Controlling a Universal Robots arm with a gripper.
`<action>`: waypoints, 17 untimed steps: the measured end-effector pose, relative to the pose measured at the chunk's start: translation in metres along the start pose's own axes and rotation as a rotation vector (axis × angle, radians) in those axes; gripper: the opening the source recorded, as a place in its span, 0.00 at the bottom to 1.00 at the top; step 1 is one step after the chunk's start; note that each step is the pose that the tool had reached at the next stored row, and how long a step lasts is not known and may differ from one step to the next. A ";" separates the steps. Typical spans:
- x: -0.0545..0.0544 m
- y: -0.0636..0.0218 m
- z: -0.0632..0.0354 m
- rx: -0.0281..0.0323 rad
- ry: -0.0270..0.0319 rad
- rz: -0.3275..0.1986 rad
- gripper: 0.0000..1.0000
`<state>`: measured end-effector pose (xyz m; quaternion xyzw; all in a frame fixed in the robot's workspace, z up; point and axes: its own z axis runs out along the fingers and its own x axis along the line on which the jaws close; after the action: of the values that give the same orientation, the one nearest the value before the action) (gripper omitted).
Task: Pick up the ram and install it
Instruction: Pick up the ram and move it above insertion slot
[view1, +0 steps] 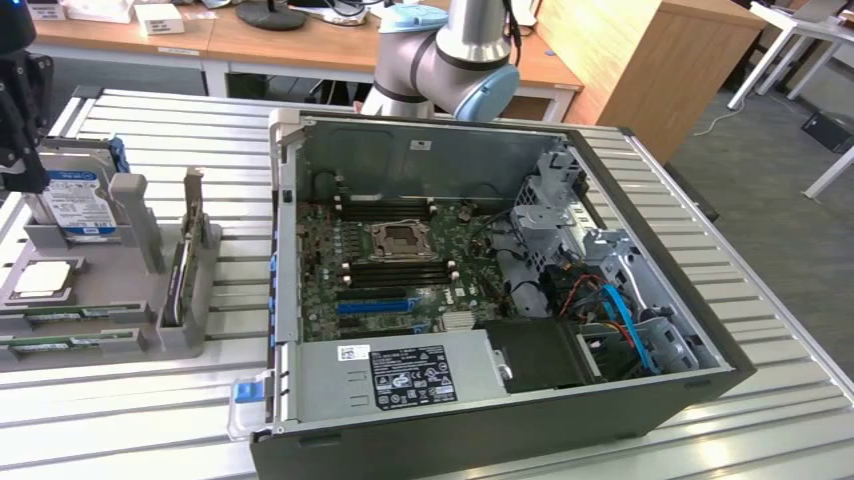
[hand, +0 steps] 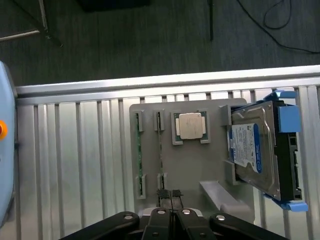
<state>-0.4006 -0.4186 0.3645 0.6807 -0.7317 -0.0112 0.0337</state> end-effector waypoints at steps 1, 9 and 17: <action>0.000 0.0000 0.0001 0.0006 0.0011 -0.018 0.11; 0.000 0.0000 0.0006 0.0027 0.0047 -0.076 0.11; 0.000 0.0017 0.0009 0.0030 0.0048 -0.076 0.11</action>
<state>-0.4024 -0.4185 0.3637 0.7081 -0.7052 -0.0098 0.0340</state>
